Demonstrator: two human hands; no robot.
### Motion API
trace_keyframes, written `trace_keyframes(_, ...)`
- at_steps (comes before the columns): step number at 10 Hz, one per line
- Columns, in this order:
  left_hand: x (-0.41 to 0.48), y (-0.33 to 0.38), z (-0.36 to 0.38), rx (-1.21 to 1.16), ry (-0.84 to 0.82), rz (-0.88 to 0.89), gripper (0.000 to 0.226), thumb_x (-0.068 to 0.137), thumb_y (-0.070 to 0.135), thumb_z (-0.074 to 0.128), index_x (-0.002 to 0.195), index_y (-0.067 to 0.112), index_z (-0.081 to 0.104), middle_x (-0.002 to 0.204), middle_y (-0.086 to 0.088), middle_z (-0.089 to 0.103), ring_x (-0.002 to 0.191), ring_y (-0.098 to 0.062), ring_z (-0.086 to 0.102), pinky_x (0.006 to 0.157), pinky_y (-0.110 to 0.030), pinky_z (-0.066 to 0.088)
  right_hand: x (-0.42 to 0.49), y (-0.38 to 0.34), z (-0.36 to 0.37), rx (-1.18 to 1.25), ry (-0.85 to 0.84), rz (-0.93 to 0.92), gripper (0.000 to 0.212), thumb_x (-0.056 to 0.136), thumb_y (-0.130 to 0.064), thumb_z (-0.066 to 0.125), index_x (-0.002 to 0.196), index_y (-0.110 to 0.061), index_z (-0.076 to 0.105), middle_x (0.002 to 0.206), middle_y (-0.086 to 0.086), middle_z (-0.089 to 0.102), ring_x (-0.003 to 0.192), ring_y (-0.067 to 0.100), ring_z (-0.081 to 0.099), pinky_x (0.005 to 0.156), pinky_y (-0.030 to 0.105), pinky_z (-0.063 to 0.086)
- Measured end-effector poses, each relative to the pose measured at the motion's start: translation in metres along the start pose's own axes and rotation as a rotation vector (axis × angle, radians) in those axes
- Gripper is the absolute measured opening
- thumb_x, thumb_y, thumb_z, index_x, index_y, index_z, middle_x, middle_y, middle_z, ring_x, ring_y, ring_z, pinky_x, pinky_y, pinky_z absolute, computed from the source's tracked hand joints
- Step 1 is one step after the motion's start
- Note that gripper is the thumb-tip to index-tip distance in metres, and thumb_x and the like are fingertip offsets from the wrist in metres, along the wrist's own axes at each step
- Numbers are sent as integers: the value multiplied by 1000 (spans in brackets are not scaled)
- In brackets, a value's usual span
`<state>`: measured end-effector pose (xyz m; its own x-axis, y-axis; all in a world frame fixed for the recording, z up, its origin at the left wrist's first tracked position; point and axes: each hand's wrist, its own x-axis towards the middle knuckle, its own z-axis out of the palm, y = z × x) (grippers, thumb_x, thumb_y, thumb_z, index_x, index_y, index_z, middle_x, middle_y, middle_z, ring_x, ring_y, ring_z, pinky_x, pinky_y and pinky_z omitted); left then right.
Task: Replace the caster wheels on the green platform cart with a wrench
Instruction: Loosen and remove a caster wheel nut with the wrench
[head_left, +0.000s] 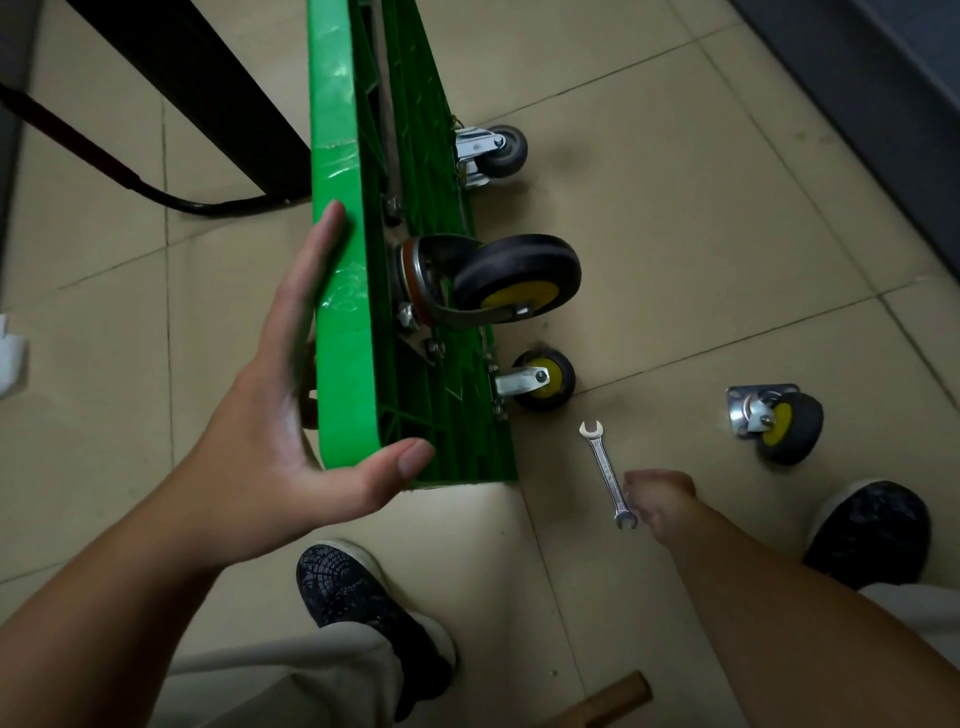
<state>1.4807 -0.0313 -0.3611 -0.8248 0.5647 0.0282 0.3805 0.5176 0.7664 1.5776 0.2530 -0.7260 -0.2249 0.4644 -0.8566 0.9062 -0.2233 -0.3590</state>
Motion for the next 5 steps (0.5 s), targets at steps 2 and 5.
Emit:
trace_keyframes(2,-1,11,-3,-62,-25,-29,121,68,55,75,161,30,2,158,37,17,140,14,31,104,-6,37,-39,-52,-32,-273,-160,-145,19,90,0,60,76,-13,55,96,18,62,76,27,63,77,39,59)
trace_keyframes(5,-8,16,-3,-194,-52,-100,118,76,47,83,152,60,-6,156,37,24,136,3,45,97,-13,49,-268,-192,-86,-1147,-525,-764,41,99,-38,57,100,1,70,98,15,75,73,20,67,65,31,52)
